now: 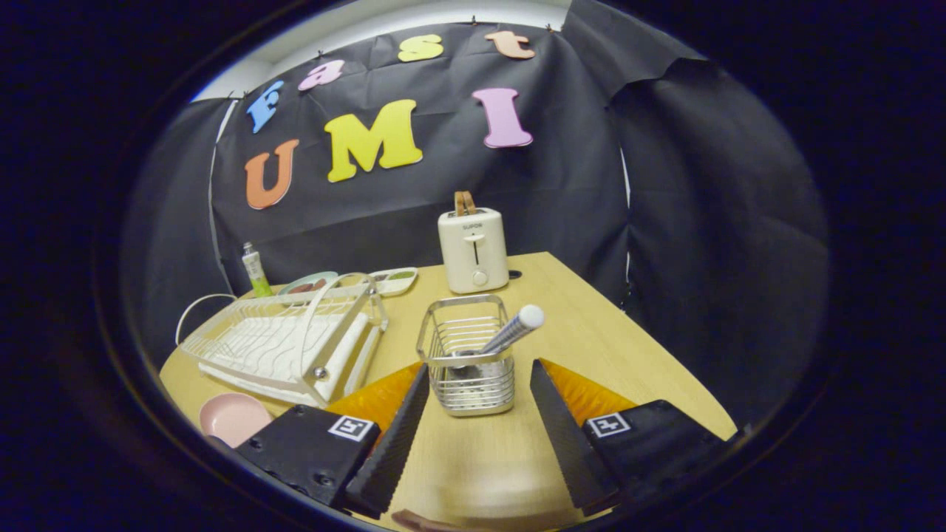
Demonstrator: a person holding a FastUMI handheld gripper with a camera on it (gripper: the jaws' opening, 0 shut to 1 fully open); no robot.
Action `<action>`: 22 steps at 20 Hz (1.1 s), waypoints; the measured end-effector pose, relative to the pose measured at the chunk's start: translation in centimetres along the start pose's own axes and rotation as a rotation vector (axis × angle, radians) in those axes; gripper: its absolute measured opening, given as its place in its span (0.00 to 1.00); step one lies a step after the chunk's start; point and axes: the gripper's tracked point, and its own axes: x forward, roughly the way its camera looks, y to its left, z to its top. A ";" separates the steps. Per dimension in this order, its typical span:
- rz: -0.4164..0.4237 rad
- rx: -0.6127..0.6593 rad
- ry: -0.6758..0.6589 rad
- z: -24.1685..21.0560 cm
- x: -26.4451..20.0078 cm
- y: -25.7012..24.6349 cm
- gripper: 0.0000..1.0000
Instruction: Take the plate from the dish rack, then take the spoon from the basket and place it into the plate.
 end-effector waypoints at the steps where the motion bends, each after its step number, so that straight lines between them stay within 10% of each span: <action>1: 0.006 -0.003 -0.032 0.5 0.5 -0.1 0.79; 3: -0.010 -0.020 -0.062 1.2 1.3 -0.4 0.61; 12: -0.031 0.013 -0.111 2.6 1.9 -1.5 0.59; 17: -0.022 0.010 -0.202 5.5 1.5 0.1 0.17; 22: -0.024 -0.052 -0.274 9.3 -1.0 2.8 0.16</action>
